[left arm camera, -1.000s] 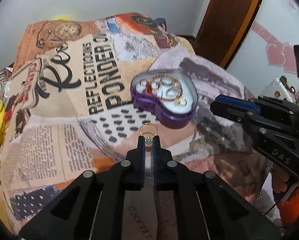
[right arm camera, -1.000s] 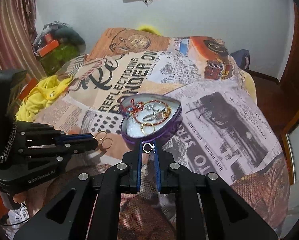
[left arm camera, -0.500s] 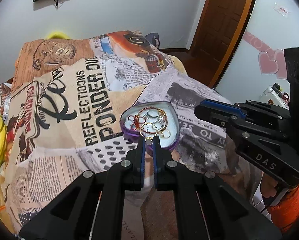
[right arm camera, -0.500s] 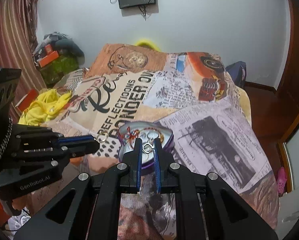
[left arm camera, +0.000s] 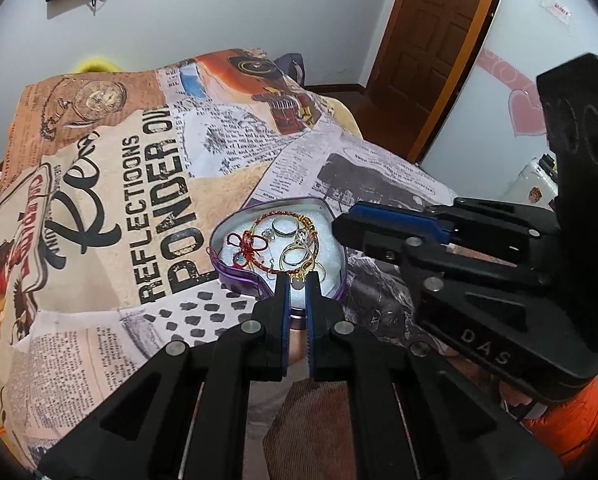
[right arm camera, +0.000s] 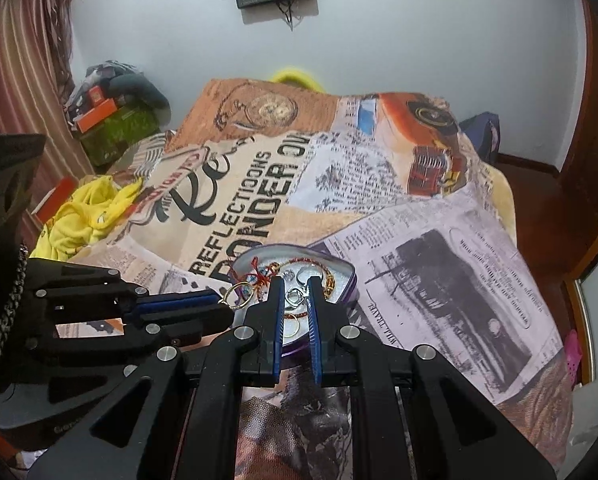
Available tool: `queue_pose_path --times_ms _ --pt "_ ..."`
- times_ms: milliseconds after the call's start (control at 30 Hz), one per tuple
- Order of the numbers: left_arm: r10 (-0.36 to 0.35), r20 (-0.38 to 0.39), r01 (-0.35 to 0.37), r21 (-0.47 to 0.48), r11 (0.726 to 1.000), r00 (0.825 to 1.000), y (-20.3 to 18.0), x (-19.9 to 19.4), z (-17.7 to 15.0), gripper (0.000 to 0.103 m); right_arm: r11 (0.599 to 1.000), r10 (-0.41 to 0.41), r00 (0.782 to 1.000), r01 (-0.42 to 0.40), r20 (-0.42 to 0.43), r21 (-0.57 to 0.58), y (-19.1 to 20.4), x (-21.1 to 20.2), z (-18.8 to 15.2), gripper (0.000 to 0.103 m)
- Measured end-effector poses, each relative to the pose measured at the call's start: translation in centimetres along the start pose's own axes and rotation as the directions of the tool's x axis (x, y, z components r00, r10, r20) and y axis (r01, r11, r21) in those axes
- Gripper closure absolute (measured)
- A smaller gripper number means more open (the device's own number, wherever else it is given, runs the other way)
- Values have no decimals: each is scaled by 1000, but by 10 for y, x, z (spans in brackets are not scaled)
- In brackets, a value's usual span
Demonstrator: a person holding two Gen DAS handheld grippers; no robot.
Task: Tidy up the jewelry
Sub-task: 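Carry both rings over the heart tin, then open both tools to drop the rings into the heart tin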
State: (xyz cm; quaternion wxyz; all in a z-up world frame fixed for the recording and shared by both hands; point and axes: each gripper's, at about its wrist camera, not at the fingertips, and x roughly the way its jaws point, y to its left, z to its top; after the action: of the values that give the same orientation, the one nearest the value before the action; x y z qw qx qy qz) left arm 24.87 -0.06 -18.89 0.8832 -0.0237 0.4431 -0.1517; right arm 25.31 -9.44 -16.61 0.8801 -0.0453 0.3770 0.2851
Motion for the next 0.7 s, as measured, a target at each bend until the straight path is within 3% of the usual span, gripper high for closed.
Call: queue_pose_path --times_ms 367,700 --pt "-10 -13 10 12 1000 1000 -1 9 0 98 999 37 998 -36 -45 15 -7 15 -1 93" --pt "30 21 -30 8 1000 999 3 -4 0 98 995 82 993 -77 -84 59 -13 21 -1 91"
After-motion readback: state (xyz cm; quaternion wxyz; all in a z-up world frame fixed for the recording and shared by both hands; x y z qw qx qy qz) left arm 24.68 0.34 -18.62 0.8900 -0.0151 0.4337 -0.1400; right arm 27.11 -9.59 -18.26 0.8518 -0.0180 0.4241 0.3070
